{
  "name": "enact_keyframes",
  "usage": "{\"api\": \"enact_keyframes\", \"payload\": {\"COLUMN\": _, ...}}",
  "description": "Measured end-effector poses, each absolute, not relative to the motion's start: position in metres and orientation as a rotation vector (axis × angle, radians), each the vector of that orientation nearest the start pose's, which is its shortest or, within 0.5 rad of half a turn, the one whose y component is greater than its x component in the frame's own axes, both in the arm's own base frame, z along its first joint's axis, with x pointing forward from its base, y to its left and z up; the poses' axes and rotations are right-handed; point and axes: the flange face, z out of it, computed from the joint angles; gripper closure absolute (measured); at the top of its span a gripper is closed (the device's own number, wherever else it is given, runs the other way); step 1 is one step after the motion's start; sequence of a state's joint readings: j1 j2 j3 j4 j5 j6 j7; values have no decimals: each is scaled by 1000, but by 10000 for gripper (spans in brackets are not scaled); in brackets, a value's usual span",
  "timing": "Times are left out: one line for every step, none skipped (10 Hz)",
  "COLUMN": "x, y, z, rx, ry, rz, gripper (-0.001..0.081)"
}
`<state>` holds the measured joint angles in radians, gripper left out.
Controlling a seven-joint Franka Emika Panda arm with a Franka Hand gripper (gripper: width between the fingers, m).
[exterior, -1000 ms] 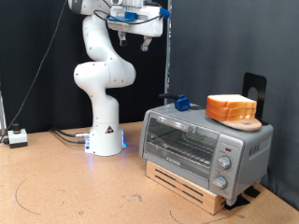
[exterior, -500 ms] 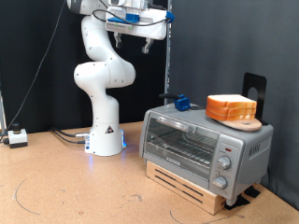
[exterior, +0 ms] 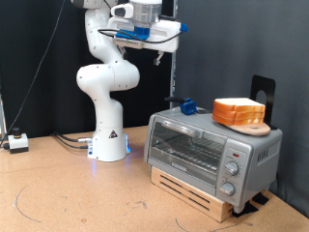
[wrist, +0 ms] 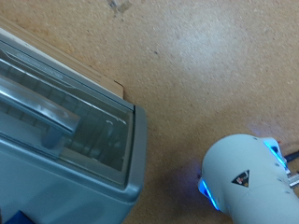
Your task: Make a piece of toast with the oven
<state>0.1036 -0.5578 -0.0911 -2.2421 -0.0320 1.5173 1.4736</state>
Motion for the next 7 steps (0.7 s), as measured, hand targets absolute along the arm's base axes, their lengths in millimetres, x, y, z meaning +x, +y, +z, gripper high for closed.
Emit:
{"api": "enact_keyframes", "payload": {"x": 364, "y": -5, "z": 562, "rx": -2476, "ry": 2066, "rz": 208, "gripper": -3}}
{"api": "enact_keyframes", "payload": {"x": 367, "y": -5, "z": 561, "rx": -2556, "ry": 1946, "rz": 220, "gripper": -3}}
{"api": "enact_keyframes", "payload": {"x": 373, "y": -4, "z": 559, "rx": -2663, "ry": 1791, "rz": 250, "gripper": -3}}
{"api": "enact_keyframes", "payload": {"x": 384, "y": -2, "z": 556, "rx": -2768, "ry": 1635, "rz": 305, "gripper": -3}}
{"api": "enact_keyframes", "payload": {"x": 395, "y": 1, "z": 552, "rx": -2842, "ry": 1540, "rz": 359, "gripper": -3}}
{"api": "enact_keyframes", "payload": {"x": 408, "y": 4, "z": 551, "rx": -2896, "ry": 1487, "rz": 429, "gripper": -3}}
{"api": "enact_keyframes", "payload": {"x": 408, "y": 4, "z": 550, "rx": -2885, "ry": 1490, "rz": 406, "gripper": -3}}
